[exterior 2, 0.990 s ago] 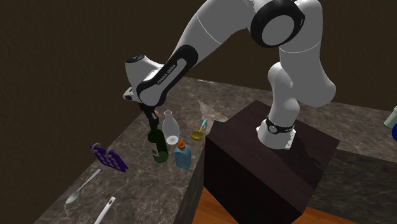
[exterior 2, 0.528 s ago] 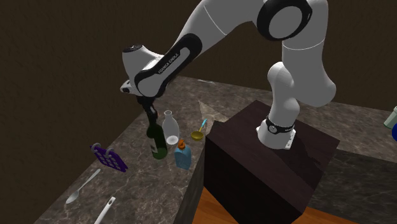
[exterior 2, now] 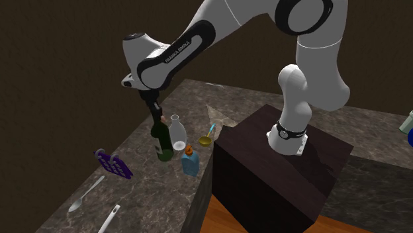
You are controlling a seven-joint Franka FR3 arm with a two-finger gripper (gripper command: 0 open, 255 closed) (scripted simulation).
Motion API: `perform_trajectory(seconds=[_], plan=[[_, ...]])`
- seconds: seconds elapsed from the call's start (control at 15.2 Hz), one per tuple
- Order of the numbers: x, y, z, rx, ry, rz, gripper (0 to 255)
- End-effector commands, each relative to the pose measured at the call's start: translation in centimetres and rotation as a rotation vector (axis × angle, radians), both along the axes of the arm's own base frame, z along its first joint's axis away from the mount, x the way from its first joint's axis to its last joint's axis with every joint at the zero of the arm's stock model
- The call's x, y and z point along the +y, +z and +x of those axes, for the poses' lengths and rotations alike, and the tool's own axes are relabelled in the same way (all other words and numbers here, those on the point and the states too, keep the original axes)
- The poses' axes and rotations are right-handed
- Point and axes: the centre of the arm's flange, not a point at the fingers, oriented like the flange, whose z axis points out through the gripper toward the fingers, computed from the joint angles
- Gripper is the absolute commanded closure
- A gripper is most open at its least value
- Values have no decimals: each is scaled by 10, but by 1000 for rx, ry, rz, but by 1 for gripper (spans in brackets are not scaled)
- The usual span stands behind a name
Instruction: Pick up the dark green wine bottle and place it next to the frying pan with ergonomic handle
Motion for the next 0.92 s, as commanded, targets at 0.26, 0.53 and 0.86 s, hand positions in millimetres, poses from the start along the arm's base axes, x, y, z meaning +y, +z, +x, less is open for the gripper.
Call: perform_trajectory(seconds=[0.26,0.53,0.86], plan=[[-1,31,0,0,0,0,255],[-1,53,0,0,0,0,255],[-1,79,0,0,0,0,255]])
